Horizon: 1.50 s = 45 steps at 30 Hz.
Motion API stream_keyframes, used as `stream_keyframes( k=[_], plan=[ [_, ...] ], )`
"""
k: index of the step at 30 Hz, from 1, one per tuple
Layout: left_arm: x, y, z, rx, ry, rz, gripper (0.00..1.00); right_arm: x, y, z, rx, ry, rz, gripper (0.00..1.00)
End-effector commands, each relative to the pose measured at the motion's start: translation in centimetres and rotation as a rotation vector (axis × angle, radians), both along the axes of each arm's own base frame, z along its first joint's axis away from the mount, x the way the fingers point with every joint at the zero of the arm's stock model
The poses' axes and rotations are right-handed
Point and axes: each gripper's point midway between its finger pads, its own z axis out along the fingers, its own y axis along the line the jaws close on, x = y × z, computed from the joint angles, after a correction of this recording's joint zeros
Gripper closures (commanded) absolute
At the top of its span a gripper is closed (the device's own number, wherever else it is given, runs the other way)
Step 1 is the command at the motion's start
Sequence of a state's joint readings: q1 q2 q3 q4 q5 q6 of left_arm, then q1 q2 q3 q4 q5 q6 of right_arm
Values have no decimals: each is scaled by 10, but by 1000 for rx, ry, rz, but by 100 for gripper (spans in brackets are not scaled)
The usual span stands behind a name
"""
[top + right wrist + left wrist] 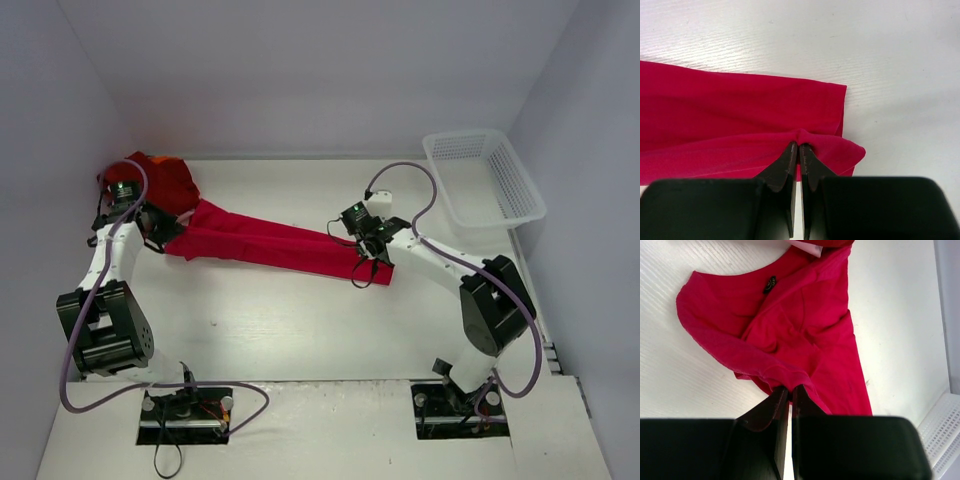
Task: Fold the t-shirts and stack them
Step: Fold the tshirt
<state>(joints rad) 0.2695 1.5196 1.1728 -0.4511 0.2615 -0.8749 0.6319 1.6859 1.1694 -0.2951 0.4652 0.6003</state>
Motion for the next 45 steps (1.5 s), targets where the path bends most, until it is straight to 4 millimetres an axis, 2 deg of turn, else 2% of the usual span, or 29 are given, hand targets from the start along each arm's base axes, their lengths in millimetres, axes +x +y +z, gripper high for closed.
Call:
stream_keyframes(
  k=[1, 17, 32, 45],
  plan=[
    [21, 13, 30, 53, -101, 20, 100, 14, -7, 16, -18, -52, -27, 100],
    [36, 13, 10, 49, -62, 4, 100, 23, -15, 13, -37, -48, -37, 100],
    [55, 8, 23, 57, -103, -25, 100, 29, -17, -2, -48, -18, -31, 100],
    [71, -2, 19, 48, -100, -50, 100, 33, -22, -9, -58, -4, -33, 100]
  ],
)
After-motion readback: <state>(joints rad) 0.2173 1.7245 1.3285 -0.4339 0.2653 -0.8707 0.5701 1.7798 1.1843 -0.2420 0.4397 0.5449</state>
